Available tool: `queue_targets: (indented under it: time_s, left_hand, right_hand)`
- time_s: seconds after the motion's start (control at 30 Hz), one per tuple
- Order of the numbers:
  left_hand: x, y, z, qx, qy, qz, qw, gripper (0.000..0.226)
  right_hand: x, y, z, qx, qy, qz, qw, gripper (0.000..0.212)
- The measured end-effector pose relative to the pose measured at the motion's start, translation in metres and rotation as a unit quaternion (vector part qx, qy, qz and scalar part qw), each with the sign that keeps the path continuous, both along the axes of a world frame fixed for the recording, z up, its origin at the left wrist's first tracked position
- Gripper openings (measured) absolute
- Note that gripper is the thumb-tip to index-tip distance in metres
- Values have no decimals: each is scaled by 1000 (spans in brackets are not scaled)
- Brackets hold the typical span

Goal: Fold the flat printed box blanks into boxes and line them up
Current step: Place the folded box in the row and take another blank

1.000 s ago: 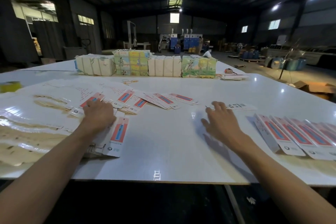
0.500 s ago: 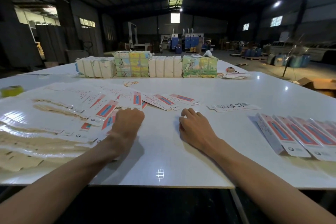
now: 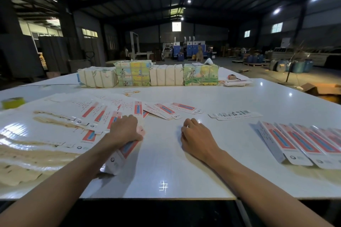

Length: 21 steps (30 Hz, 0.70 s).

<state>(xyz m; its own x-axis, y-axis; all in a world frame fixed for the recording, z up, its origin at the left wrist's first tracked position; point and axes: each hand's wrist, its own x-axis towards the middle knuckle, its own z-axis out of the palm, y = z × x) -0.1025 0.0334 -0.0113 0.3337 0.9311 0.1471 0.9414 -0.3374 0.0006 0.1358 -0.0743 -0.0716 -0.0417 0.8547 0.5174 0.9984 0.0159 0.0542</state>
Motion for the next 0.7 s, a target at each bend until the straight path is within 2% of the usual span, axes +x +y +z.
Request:
queue_targets:
  time_s: [0.1, 0.17, 0.23, 0.33, 0.43, 0.5, 0.6, 0.7]
  left_hand:
    - [0, 8, 10, -52, -134, -5, 990, 27]
    - [4, 12, 17, -122, -234, -30, 964, 14]
    - [12, 9, 21, -200, -310, -48, 928, 11]
    - [31, 5, 19, -277, -390, -58, 876, 20]
    - [54, -1, 9, -331, -463, -76, 818, 28]
    - [70, -4, 3, -359, -489, -109, 787, 30]
    - [88, -4, -8, -403, -542, -117, 729, 38]
    - [93, 2, -26, -436, -555, -119, 698, 50]
  right_hand:
    - [1, 1, 0, -3, 14, -1, 1000, 19]
    - [3, 1, 1, 1, 38, -8, 999, 21]
    - [6, 2, 1, 10, 92, 0, 996, 22]
    - [8, 2, 5, 72, 219, 20, 973, 18]
    - [8, 4, 12, 144, 329, 67, 931, 29]
    - [10, 5, 14, 123, 325, 81, 934, 35]
    - [15, 8, 10, 88, 301, 35, 949, 36]
    - [20, 10, 10, 89, 332, 43, 938, 36]
